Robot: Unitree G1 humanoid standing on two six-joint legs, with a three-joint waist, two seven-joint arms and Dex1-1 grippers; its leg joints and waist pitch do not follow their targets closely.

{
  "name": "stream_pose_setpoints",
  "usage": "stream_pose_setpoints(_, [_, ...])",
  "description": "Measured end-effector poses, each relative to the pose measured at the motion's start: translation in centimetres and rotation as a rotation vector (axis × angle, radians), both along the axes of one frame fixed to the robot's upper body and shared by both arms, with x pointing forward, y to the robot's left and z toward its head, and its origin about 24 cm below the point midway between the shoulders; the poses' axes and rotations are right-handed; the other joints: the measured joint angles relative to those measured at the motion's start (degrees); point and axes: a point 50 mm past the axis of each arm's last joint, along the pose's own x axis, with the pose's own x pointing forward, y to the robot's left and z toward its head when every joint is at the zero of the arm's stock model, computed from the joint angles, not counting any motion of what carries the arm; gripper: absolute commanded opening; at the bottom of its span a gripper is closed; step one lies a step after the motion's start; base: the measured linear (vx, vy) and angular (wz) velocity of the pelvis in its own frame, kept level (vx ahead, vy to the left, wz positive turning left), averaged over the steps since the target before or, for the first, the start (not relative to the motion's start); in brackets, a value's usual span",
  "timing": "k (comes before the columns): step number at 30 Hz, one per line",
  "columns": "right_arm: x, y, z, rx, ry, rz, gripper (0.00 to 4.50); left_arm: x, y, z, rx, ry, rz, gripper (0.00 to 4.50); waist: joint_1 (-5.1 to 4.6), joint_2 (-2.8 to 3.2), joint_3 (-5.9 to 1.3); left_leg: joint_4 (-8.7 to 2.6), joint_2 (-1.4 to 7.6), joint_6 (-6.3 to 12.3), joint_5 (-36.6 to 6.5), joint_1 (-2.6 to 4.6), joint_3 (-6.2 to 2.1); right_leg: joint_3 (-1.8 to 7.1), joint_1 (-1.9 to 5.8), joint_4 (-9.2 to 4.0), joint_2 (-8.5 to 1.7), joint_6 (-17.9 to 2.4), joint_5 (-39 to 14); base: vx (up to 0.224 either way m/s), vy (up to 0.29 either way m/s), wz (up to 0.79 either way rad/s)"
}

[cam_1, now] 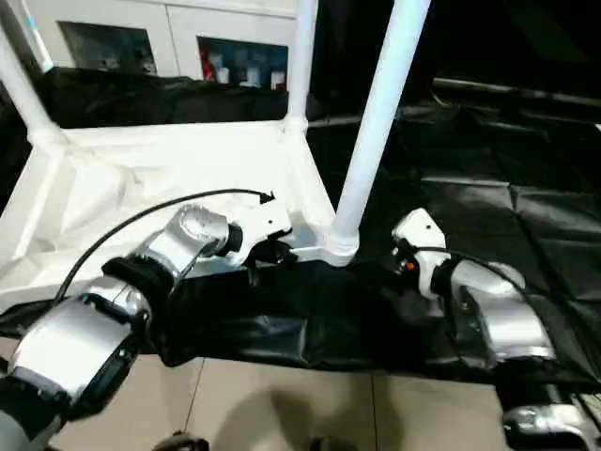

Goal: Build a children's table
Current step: Rotate leg to tighten

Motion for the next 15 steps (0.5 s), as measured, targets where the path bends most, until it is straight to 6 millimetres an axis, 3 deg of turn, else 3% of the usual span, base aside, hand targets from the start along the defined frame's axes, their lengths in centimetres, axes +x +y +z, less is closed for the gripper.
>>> stream_pose_setpoints(7, [0.3, 1.6, -0.6, 0.152, 0.011, -0.017, 3.51, -1.4, 2.2, -0.4, -0.093, -0.075, -0.06, 0.0, -0.71, -0.27, -0.03, -0.09, 0.06, -0.02, 0.0, 0.04, -0.08, -0.07, -0.08, 0.01, 0.02, 0.0, 0.0, 0.0, 0.0, 0.0])
stream_pose_setpoints(10, [0.1, 1.8, -0.6, 0.151, 0.016, 0.029, 3.82, -1.6, 2.8, -0.4, -0.086, -0.077, -0.082, 0.0, -0.72, -0.3, -0.05, -0.09, 0.05, -0.02, 0.0, 0.07, -0.06, -0.05, -0.08, 0.01, 0.02, 0.0, 0.0, 0.0, 0.0, 0.0])
stream_pose_setpoints(15, [0.2, 2.7, -0.3, 0.092, -0.033, 0.097, 3.82, -1.8, 3.8, -0.2, -0.038, -0.074, -0.104, 0.0, -1.12, -0.79, -0.16, -0.11, 0.09, -0.03, 0.0, 0.08, -0.08, -0.05, -0.1, 0.01, 0.04, 0.2, -0.1, 0.0, 0.0, 0.0])
